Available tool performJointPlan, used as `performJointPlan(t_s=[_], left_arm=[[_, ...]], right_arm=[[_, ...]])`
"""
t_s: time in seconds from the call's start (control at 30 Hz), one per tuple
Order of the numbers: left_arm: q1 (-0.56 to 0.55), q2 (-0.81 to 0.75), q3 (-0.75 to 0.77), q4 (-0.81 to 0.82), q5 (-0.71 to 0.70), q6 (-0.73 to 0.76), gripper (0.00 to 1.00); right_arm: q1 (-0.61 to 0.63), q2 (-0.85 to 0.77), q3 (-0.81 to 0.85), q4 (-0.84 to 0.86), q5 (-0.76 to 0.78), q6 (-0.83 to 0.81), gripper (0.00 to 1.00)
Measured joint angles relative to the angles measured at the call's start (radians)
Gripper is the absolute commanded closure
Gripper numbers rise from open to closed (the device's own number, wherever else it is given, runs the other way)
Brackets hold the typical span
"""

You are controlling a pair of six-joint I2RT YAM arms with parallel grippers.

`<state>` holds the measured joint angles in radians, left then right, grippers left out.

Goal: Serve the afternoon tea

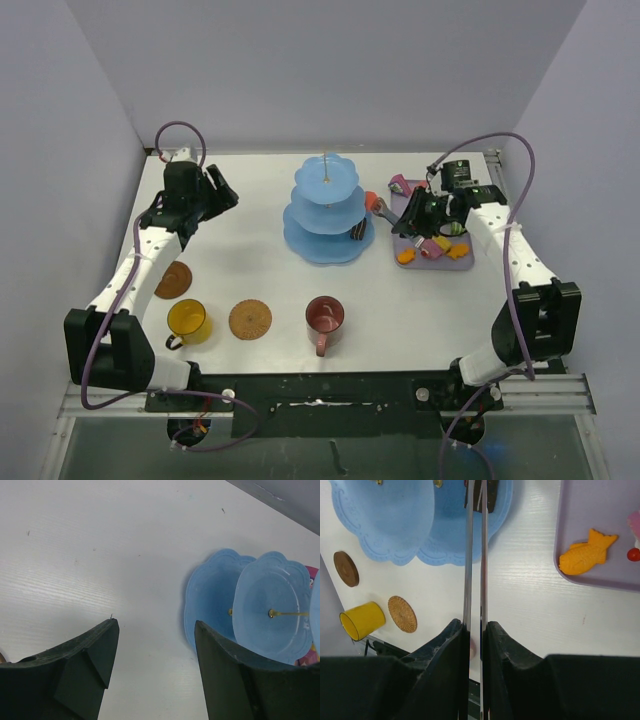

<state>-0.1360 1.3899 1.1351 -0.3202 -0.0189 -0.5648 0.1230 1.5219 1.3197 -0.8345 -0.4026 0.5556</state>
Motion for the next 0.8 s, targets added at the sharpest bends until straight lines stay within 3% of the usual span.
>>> performJointPlan(t_s=[0.6, 0.8], left_arm=[[0.0, 0.0, 0.0, 0.0, 0.002, 0.0, 0.39], [0.0, 0.0, 0.0, 0.0, 0.002, 0.0, 0.39]], right_arm=[[0.088, 0.122, 0.0, 0.126, -0.043, 0.037, 0.92], [0.096, 0.128, 0.0, 0.162, -0.066, 0.035, 0.75]])
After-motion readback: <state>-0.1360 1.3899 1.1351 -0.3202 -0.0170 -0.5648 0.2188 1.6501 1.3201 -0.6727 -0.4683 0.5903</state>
